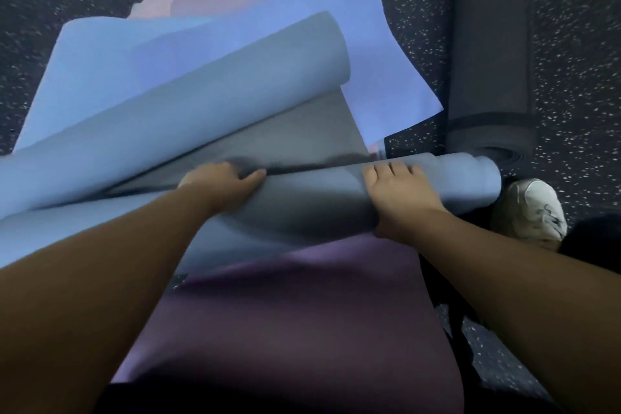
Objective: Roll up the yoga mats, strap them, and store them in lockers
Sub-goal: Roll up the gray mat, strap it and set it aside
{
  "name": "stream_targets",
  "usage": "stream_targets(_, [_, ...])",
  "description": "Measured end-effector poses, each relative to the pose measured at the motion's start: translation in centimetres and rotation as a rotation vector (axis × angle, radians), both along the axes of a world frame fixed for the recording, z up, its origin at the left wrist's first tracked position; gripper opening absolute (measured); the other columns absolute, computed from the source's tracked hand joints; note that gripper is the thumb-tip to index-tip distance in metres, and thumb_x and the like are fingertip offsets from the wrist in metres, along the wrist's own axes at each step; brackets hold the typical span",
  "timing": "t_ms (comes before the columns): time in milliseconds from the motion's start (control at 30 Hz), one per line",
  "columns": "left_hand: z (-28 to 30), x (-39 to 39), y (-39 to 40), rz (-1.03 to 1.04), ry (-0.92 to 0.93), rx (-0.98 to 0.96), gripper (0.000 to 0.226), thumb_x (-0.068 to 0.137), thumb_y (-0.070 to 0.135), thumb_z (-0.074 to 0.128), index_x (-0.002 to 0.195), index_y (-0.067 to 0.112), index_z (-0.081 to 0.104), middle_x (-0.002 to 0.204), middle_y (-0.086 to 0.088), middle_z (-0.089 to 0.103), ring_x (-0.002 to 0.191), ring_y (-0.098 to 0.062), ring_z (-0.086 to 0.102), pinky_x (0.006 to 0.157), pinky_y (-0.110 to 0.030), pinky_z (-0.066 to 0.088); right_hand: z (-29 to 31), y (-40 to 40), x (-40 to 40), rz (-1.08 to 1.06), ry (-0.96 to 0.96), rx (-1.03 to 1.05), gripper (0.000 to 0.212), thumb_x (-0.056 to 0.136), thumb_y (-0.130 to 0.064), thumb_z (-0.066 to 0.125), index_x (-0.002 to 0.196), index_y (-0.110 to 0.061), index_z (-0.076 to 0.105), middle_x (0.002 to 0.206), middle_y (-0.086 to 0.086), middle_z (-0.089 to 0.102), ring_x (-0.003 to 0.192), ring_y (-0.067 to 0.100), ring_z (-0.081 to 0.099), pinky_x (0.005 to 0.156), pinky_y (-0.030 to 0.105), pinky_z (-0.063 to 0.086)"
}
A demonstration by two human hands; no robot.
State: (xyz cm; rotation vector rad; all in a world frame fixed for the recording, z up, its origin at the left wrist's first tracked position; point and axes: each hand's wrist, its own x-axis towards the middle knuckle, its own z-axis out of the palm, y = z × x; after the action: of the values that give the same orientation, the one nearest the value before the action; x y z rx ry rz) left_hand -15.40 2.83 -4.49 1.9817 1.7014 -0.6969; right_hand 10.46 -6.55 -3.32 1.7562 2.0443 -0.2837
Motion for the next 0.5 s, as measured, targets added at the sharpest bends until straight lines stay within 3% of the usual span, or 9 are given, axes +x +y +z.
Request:
stream_targets(67, [-0.5, -0.1, -2.7, 0.006, -0.034, -0.019, 0.072, 0.09, 0.07, 0.024, 0.122, 0.02, 0.064, 0.121, -0.014, 0.062, 0.11, -0.031, 0.057, 0.083, -0.032, 0.043, 0.1, -1.6, 0.1, 0.048, -0.029, 0.021, 0.079, 0.063, -0.037, 0.078, 0.127, -0.008, 0.04, 0.123, 0.011, 0.052, 0.112, 0.031, 0.049, 0.09, 0.04, 0.039])
stream_targets(167, [-0.9, 0.3, -6.1, 0.0, -0.047, -0.073, 0.066, 0.092, 0.067, 0.023, 0.129, 0.026, 0.058, 0.132, -0.011, 0.057, 0.12, -0.028, 0.053, 0.096, -0.035, 0.043, -0.6, -5.0, 0.4, 0.031, -0.007, 0.079, 0.08, 0.013, -0.034, 0.085, 0.085, -0.005, 0.065, 0.074, 0.013, 0.062, 0.061, 0.031, 0.058, 0.053, 0.033, 0.045])
stream_targets(233, [-0.8, 0.9, -7.7, -0.023, -0.02, -0.073, 0.06, 0.094, 0.064, 0.021, 0.133, 0.031, 0.052, 0.138, -0.008, 0.052, 0.125, -0.027, 0.048, 0.101, -0.04, 0.038, -1.5, -6.9, 0.5, -0.02, 0.028, 0.065, 0.077, 0.009, -0.031, 0.084, 0.079, -0.005, 0.065, 0.067, 0.013, 0.059, 0.056, 0.031, 0.055, 0.048, 0.032, 0.041])
stream_targets(300, [-0.3, 1.4, -9.0, -0.06, -0.003, -0.043, 0.059, 0.094, 0.064, 0.021, 0.14, 0.033, 0.042, 0.143, -0.008, 0.046, 0.13, -0.028, 0.042, 0.106, -0.045, 0.031, -1.6, -7.7, 0.2, -0.069, -0.002, 0.027, 0.08, 0.014, -0.03, 0.087, 0.086, -0.004, 0.064, 0.076, 0.014, 0.06, 0.066, 0.032, 0.057, 0.052, 0.035, 0.044])
stream_targets(367, [0.4, 1.8, -10.2, -0.128, -0.009, -0.024, 0.072, 0.087, 0.074, 0.018, 0.146, 0.035, 0.027, 0.149, -0.005, 0.037, 0.135, -0.028, 0.034, 0.11, -0.047, 0.024, -0.6, -7.9, -0.5, -0.117, -0.046, -0.022, 0.084, 0.033, -0.031, 0.089, 0.107, -0.004, 0.06, 0.1, 0.016, 0.061, 0.091, 0.035, 0.059, 0.068, 0.04, 0.048])
stream_targets(433, [0.9, 2.3, -11.6, -0.217, -0.041, -0.013, 0.101, 0.065, 0.088, 0.004, 0.151, 0.035, 0.009, 0.154, -0.002, 0.025, 0.141, -0.026, 0.023, 0.113, -0.051, 0.017, 0.0, -8.1, -0.5, -0.129, 0.008, -0.023, 0.082, 0.067, -0.027, 0.077, 0.136, -0.006, 0.038, 0.137, 0.017, 0.043, 0.125, 0.035, 0.042, 0.094, 0.041, 0.04])
stream_targets(500, [0.9, 2.6, -13.0, -0.307, -0.063, -0.005, 0.114, 0.049, 0.087, -0.004, 0.151, 0.035, -0.009, 0.159, 0.0, 0.008, 0.146, -0.026, 0.007, 0.114, -0.056, 0.009, 0.3, -8.6, -0.5, -0.141, 0.014, -0.022, 0.085, 0.078, -0.022, 0.068, 0.147, -0.006, 0.02, 0.152, 0.017, 0.023, 0.14, 0.034, 0.024, 0.108, 0.043, 0.028])
